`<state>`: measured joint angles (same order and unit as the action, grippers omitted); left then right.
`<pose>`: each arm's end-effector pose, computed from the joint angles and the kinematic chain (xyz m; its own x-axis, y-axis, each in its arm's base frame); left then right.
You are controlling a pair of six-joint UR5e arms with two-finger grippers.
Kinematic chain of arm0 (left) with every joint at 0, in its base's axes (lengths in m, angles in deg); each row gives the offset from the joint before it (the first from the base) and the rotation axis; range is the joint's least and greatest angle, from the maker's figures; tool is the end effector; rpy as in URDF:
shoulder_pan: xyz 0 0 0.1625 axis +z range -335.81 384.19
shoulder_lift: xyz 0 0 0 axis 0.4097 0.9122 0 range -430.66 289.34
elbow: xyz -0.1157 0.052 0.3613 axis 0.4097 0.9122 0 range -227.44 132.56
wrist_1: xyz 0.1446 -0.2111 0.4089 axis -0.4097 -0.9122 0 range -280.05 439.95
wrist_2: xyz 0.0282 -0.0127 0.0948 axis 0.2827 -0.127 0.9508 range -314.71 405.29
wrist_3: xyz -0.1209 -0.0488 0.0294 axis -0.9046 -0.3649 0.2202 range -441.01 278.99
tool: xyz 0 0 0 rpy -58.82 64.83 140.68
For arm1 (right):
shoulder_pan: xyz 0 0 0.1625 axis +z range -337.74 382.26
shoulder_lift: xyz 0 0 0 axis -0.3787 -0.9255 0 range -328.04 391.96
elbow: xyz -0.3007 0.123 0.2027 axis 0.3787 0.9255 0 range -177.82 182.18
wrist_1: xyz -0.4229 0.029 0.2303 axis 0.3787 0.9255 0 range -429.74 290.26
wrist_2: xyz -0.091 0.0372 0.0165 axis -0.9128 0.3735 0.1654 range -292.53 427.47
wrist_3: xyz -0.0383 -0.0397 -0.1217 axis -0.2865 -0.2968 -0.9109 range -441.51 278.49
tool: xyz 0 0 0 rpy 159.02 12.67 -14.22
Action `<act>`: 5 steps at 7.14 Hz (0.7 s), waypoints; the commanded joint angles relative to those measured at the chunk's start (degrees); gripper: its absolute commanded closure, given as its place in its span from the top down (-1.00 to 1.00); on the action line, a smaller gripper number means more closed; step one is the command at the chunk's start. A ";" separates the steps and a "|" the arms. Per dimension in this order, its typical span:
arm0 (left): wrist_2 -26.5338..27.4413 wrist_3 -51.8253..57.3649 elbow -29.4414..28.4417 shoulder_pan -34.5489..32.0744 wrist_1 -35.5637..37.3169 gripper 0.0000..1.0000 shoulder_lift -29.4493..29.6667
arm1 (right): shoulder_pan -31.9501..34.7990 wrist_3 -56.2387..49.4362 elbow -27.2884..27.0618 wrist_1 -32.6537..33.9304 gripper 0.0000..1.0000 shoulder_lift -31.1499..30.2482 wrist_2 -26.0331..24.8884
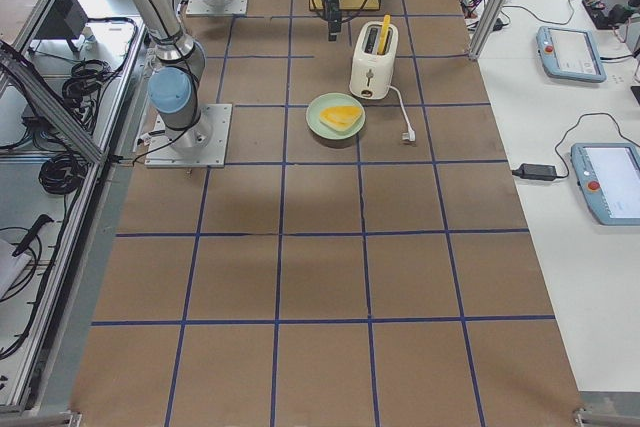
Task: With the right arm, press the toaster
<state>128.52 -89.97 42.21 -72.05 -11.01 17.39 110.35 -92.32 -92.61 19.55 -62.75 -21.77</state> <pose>-0.2082 -0.5334 0.4334 -0.9917 -0.0454 0.1200 -0.0463 0.9989 -0.0046 0.1175 -0.5342 0.4086 -0.9879 -0.1546 -0.0156 -0.1548 0.9879 0.0110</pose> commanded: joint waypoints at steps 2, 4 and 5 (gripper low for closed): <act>0.00 0.00 0.00 0.00 0.00 1.00 0.02 | 0.06 2.01 0.48 4.37 0.89 2.15 6.18; 0.00 0.00 0.00 0.00 0.00 1.00 0.02 | 0.06 3.93 0.92 4.75 0.98 2.16 6.17; 0.00 0.00 0.00 0.00 0.00 1.00 0.02 | 0.06 4.82 2.05 4.58 0.99 2.51 5.31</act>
<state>128.52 -89.97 42.21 -72.05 -11.01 17.40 110.41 -88.76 -91.57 24.02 -60.61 -16.01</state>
